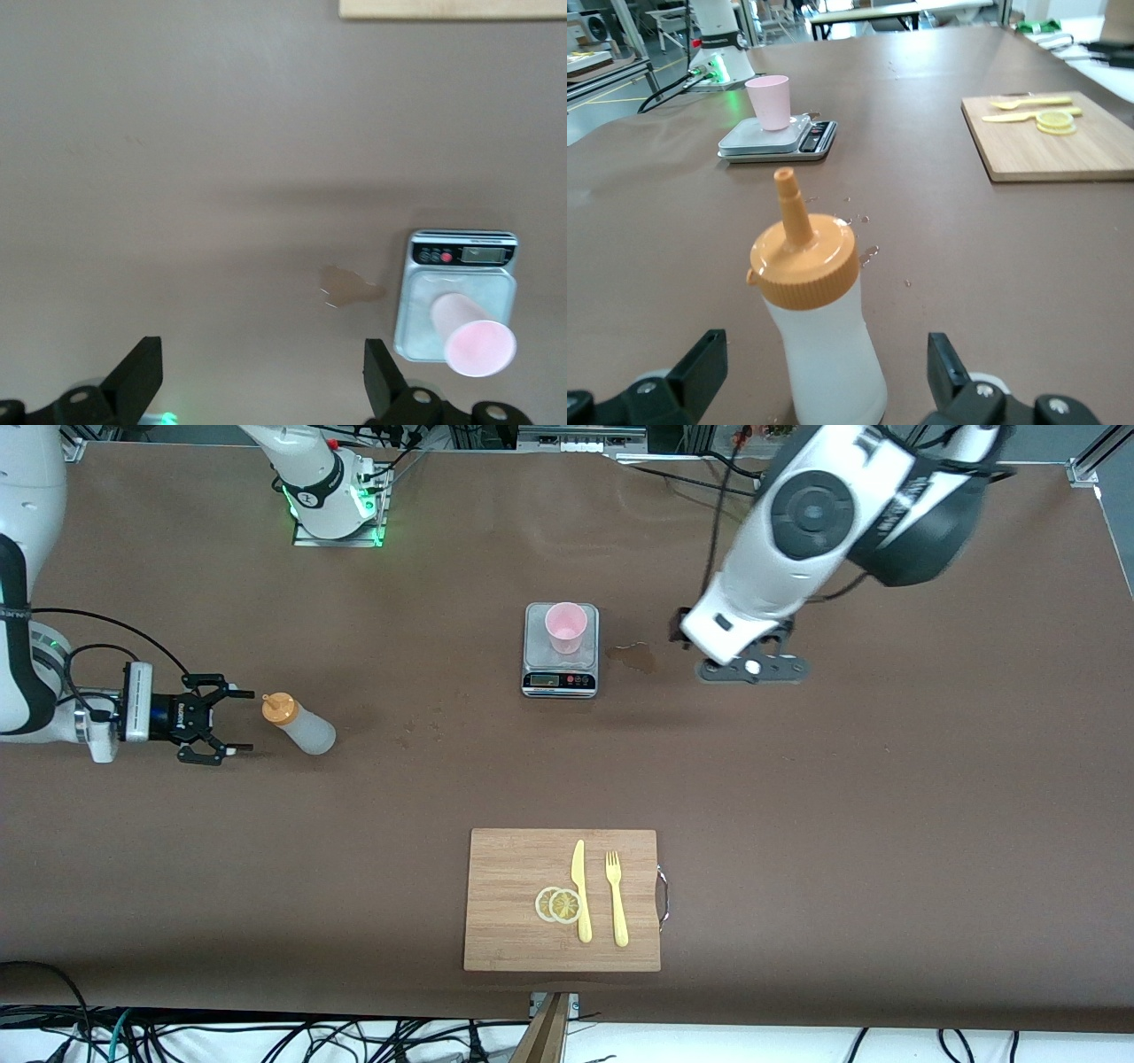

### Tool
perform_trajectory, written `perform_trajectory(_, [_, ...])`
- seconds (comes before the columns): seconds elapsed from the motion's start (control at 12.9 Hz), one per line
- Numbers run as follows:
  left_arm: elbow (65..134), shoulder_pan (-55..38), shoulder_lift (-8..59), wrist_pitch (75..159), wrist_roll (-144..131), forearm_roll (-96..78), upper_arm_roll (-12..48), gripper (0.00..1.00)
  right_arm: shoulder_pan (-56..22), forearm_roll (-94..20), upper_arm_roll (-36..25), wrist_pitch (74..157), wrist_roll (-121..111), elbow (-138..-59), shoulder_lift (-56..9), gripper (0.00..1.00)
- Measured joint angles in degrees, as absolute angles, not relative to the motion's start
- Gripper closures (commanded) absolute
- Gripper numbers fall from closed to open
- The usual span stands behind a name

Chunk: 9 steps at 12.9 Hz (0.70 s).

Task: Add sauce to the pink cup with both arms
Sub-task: 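Open the left gripper and withdraw while the right gripper grasps the bottle, then lift the squeeze bottle with the right gripper toward the scale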

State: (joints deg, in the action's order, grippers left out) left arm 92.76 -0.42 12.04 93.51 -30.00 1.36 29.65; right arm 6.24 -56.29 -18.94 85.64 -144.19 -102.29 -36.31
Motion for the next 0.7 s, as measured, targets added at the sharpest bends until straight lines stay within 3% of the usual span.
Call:
perform_trajectory(0.47, [94.05,-0.97,2.94,93.05,-5.98,1.31,6.82,0.0,6.18,-60.68,-18.25,84.0,-151.66,-102.26,-42.91,0.0])
perform_trajectory(0.7, [98.36,-1.78,0.4,93.1,-5.48,1.3,5.08,0.0,5.77,-62.96,-15.79,83.7,-152.53,-102.26,-45.48,0.0])
